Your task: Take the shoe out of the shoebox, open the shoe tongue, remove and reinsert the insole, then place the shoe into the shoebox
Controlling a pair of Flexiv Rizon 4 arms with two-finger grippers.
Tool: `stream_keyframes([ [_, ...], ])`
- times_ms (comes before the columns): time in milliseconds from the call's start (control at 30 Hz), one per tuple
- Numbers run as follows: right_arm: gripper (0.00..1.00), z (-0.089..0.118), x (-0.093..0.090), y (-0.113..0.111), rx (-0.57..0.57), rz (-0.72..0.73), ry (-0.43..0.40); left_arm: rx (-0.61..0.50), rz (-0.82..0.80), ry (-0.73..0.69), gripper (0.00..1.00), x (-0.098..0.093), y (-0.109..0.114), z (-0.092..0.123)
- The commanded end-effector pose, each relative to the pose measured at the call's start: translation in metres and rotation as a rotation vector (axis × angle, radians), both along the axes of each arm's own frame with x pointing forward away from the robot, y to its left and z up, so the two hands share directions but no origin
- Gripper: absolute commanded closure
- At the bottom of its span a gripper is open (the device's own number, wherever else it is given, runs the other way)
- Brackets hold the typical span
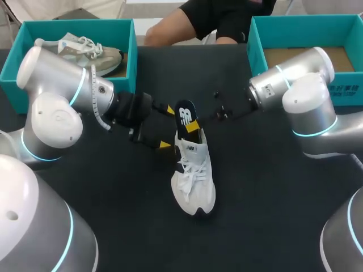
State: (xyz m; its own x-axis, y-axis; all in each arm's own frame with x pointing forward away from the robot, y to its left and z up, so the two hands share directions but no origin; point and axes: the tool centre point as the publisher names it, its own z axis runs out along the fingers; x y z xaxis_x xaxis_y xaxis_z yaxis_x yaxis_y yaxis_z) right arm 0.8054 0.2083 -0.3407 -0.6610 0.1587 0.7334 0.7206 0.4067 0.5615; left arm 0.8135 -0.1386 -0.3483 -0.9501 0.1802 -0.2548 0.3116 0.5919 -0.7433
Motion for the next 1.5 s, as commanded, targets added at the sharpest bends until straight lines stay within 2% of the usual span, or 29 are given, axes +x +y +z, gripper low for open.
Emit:
stream_keyframes([
  [33,1.00,-0.005,-0.012,0.002,-0.026,-0.001,0.033,0.002,0.000,-0.001,0.00,-0.001,0.000,0.000],
  [200,1.00,-0.013,-0.036,-0.001,-0.055,-0.010,0.103,0.002,0.000,-0.001,0.00,-0.001,0.000,0.000],
  [367,1.00,-0.015,-0.042,-0.001,-0.056,-0.019,0.117,0.002,0.000,-0.001,0.00,-0.001,0.000,0.000],
  [433,0.86,-0.013,-0.040,-0.001,-0.056,-0.027,0.109,0.002,0.000,-0.001,0.00,-0.001,0.000,0.000],
  [633,0.69,-0.001,-0.026,0.002,-0.056,-0.037,0.043,0.002,0.000,-0.001,0.00,-0.001,0.000,0.000],
  [900,0.74,0.005,-0.001,0.009,-0.047,-0.015,0.001,0.002,0.000,-0.001,0.00,-0.001,0.000,0.000],
  [967,0.82,0.003,0.003,0.010,-0.055,-0.006,0.010,0.002,0.000,-0.001,0.00,-0.001,0.000,0.000],
  [1033,1.00,-0.001,0.005,0.010,-0.074,0.001,0.029,0.002,0.000,-0.001,0.00,-0.001,0.000,0.000],
  [1267,1.00,-0.005,-0.007,0.001,-0.136,-0.022,0.114,0.002,0.000,-0.001,0.00,-0.001,0.000,0.000],
  [1500,1.00,-0.007,-0.026,-0.005,-0.163,-0.034,0.153,0.002,0.000,-0.001,0.00,-0.001,0.000,0.000],
])
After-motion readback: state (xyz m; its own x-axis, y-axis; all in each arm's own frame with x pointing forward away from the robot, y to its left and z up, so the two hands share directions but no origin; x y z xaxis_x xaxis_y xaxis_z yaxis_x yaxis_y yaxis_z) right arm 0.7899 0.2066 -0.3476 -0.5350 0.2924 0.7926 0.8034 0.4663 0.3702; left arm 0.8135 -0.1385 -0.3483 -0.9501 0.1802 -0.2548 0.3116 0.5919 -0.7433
